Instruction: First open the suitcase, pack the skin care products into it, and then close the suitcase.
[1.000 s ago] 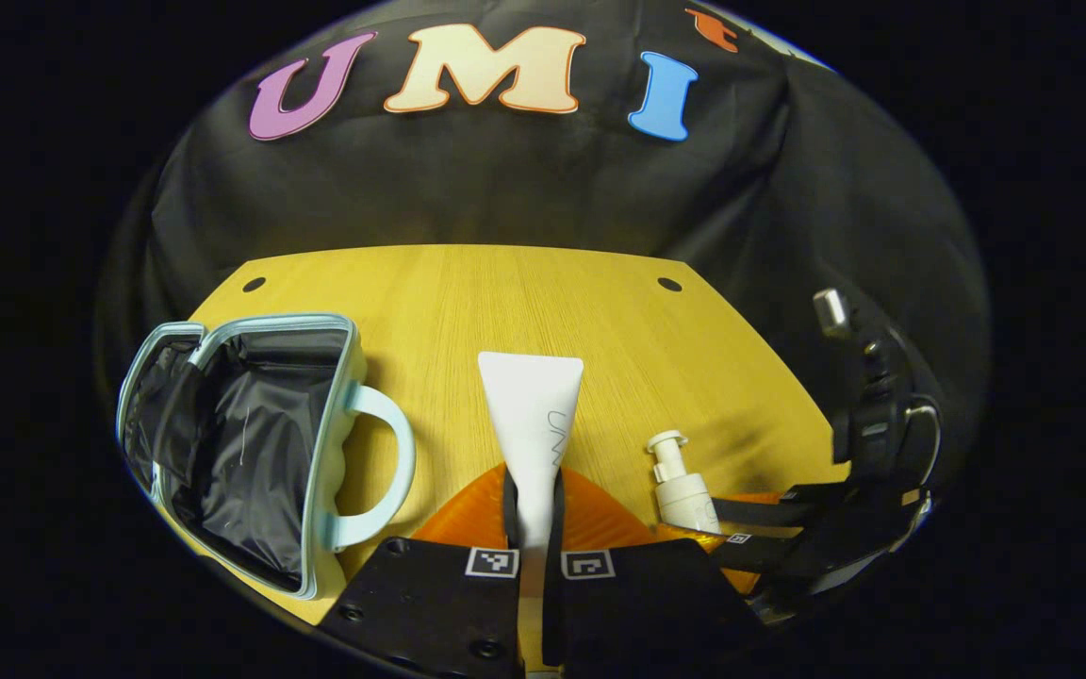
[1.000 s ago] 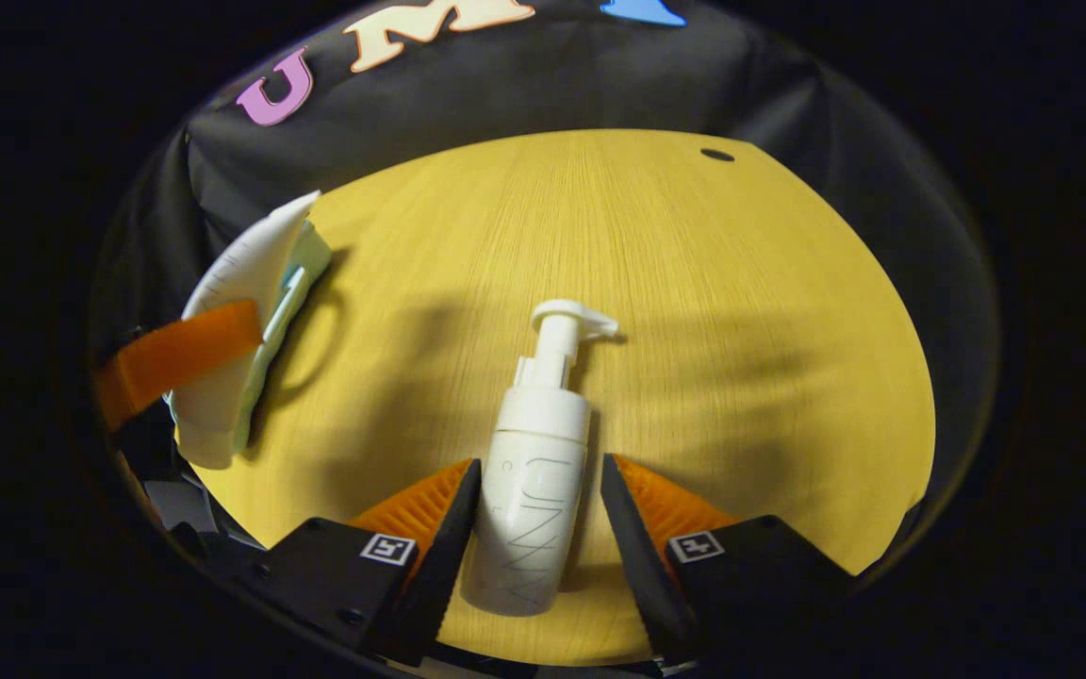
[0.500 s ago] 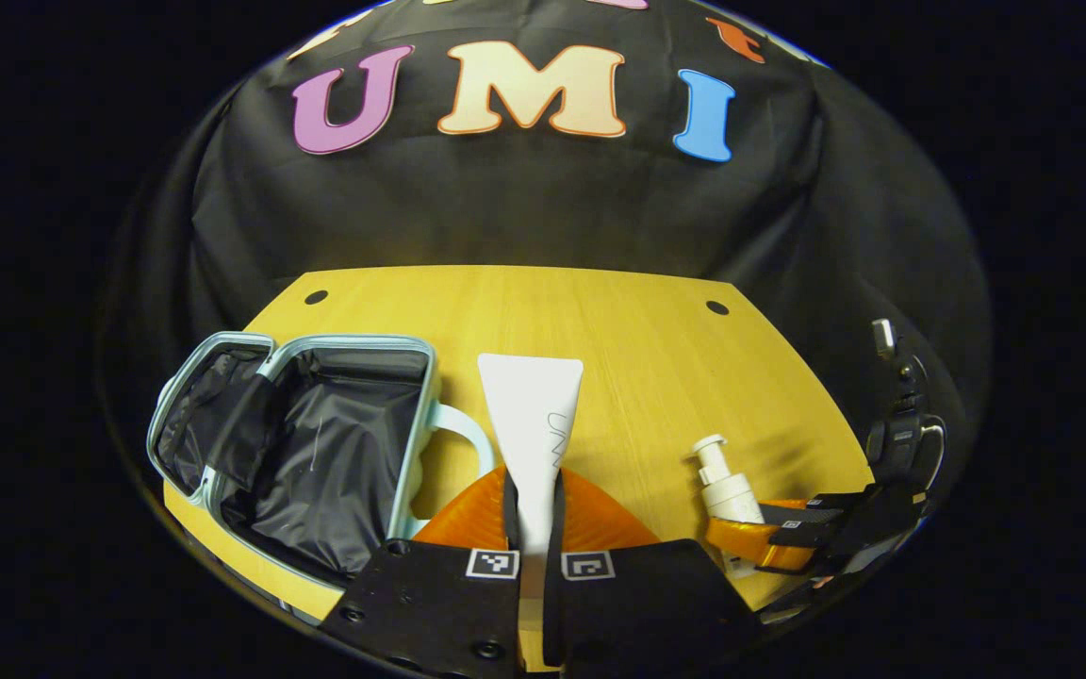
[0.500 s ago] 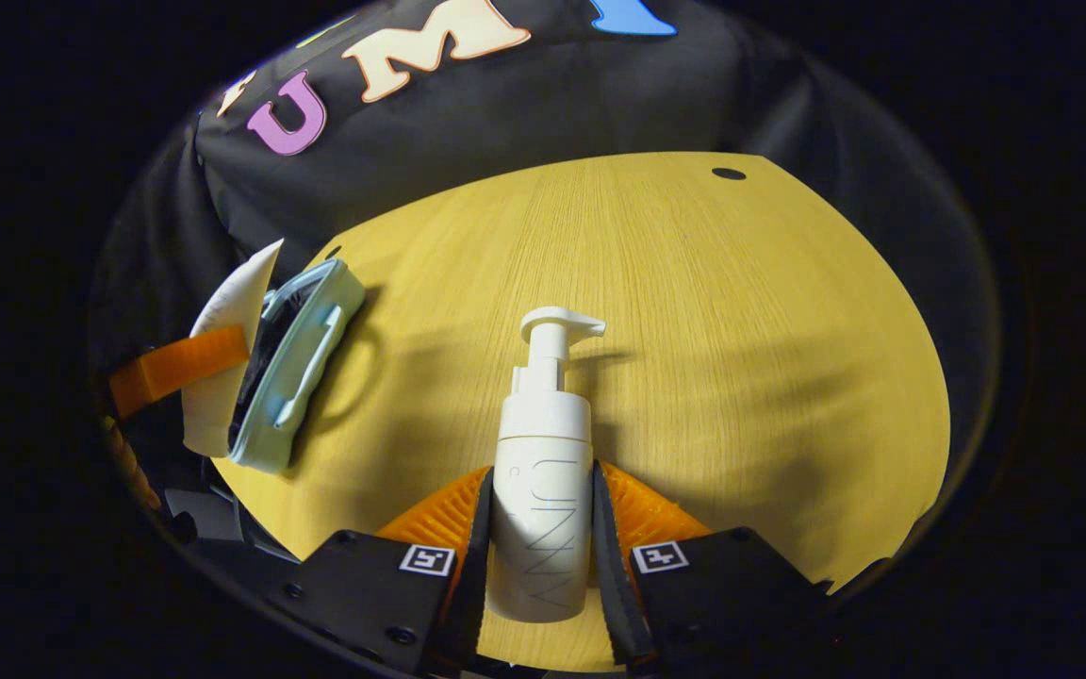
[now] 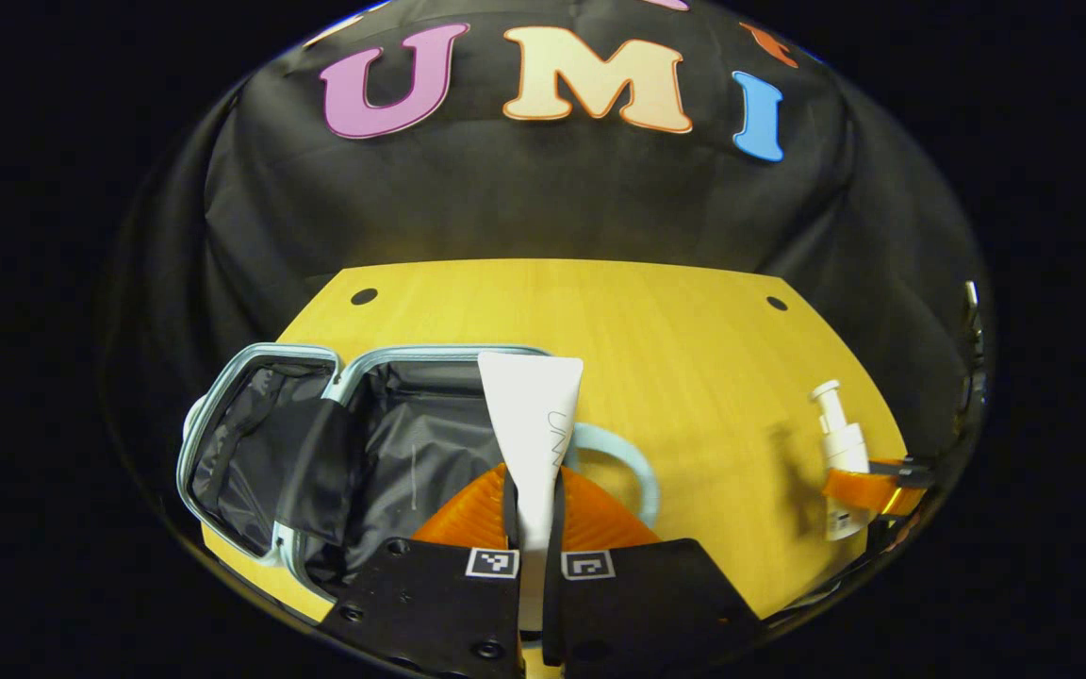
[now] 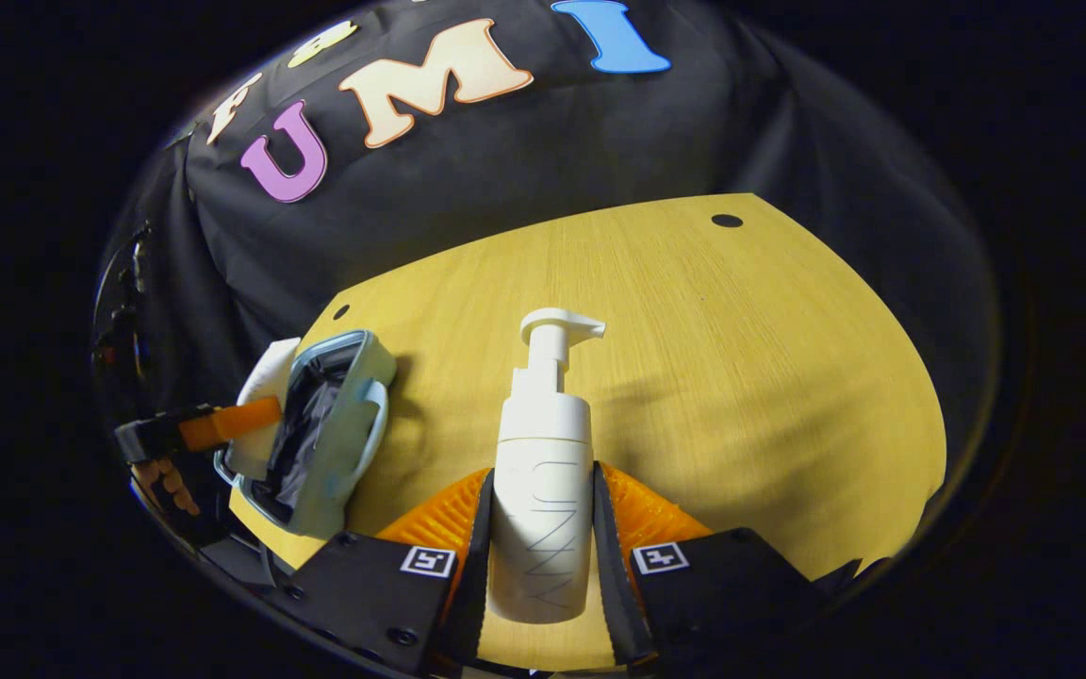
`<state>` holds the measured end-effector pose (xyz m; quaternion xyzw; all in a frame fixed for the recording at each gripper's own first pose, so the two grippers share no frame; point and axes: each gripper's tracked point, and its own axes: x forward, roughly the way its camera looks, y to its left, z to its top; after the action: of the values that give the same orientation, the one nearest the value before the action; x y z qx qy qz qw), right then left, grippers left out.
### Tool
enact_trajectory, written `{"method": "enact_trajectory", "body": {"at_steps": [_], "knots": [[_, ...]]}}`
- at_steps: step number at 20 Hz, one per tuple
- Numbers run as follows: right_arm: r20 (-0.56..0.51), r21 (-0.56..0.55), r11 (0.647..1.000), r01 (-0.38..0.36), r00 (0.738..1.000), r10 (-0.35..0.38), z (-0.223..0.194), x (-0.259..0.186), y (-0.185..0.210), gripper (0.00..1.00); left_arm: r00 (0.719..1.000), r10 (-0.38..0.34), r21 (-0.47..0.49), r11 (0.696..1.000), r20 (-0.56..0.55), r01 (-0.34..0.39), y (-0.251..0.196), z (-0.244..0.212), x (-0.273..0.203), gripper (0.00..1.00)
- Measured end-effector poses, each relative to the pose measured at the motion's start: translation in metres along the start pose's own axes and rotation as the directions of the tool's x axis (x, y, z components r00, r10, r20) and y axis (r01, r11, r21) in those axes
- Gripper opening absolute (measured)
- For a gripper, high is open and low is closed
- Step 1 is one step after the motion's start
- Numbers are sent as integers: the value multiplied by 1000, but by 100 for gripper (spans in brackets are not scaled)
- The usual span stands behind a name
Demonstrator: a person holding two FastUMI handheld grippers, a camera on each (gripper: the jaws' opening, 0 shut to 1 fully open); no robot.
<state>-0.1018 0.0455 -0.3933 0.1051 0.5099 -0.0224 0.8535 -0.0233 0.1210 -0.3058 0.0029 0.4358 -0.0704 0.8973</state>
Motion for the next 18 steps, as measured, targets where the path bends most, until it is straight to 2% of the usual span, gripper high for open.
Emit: {"method": "enact_trajectory", "body": {"at_steps": [7,13,14,16,18], "knots": [[41,30,999,-39,998,38,27,-8,81,53,993,9,-4,1000,-121,-9,73,-41,43,2],[41,-3,997,-75,996,75,29,2,150,53,972,-46,-55,998,-231,34,89,-85,64,2],[39,-11,997,-79,996,79,23,9,166,52,979,-53,-58,997,-196,42,90,-78,66,2],[33,-20,996,-90,995,90,20,14,186,53,976,-74,-60,996,-207,63,90,-83,64,7],[19,-24,994,-106,994,106,16,21,207,53,982,-89,-68,995,-169,78,90,-75,63,21]]}}
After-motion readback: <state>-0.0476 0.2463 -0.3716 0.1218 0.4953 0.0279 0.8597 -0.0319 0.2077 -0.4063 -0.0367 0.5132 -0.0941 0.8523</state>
